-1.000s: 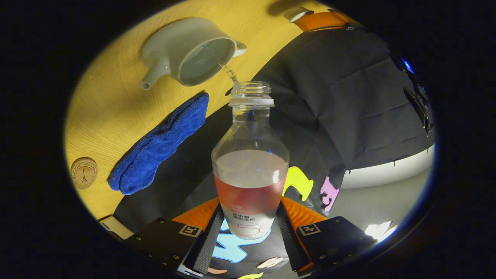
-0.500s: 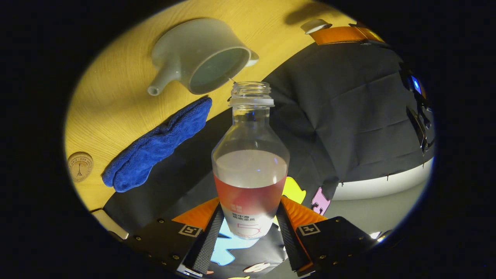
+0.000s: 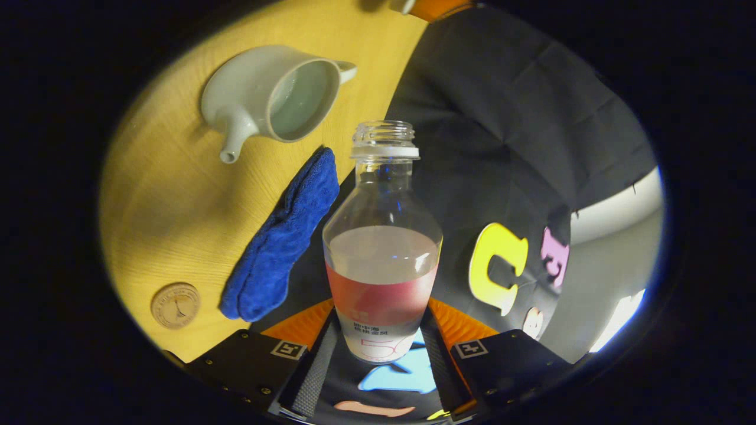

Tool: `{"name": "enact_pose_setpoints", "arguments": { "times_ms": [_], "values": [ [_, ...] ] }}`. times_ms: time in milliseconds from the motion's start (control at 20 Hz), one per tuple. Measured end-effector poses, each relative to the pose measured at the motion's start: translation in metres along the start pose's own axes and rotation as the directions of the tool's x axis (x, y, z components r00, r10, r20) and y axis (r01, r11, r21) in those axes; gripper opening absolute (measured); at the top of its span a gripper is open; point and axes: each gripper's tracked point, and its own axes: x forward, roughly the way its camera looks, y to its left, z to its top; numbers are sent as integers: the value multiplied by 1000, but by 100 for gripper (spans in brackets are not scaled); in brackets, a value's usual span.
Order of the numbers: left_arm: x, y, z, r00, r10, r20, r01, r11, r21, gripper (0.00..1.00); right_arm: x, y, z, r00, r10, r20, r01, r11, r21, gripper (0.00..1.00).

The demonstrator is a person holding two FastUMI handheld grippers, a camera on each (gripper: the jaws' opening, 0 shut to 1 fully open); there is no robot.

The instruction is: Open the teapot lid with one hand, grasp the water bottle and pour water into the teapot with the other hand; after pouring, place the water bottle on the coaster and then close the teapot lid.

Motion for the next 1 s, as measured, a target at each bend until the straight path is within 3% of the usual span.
{"name": "enact_pose_setpoints", "arguments": {
  "times_ms": [150, 300, 600, 700, 800, 1000],
  "values": [
    [-1, -2, 1, 1000, -2, 5, 2, 1000, -6, 14, -10, 23, -8, 995, 93, -17, -86, 966, 242, 76],
    [-3, -3, 6, 1000, 1, 13, -1, 1000, 0, 14, -20, 43, -19, 984, 180, -15, -150, 858, 492, 76],
    [-4, -7, 9, 1000, -3, 22, 3, 1000, -3, 12, -39, 60, -61, 971, 235, -40, -92, 524, 847, 77],
    [-4, -10, 10, 1000, -7, 26, 7, 1000, -6, 12, -40, 69, -75, 967, 250, -45, -60, 401, 914, 77],
    [-4, -12, 12, 1000, -9, 30, 9, 1000, -9, 12, -40, 80, -85, 963, 267, -32, -38, 255, 966, 76],
    [-3, -18, 12, 999, -15, 35, 15, 1000, -12, 14, -35, 108, -86, 955, 297, 1, 1, -6, 1000, 76]
  ]
}}
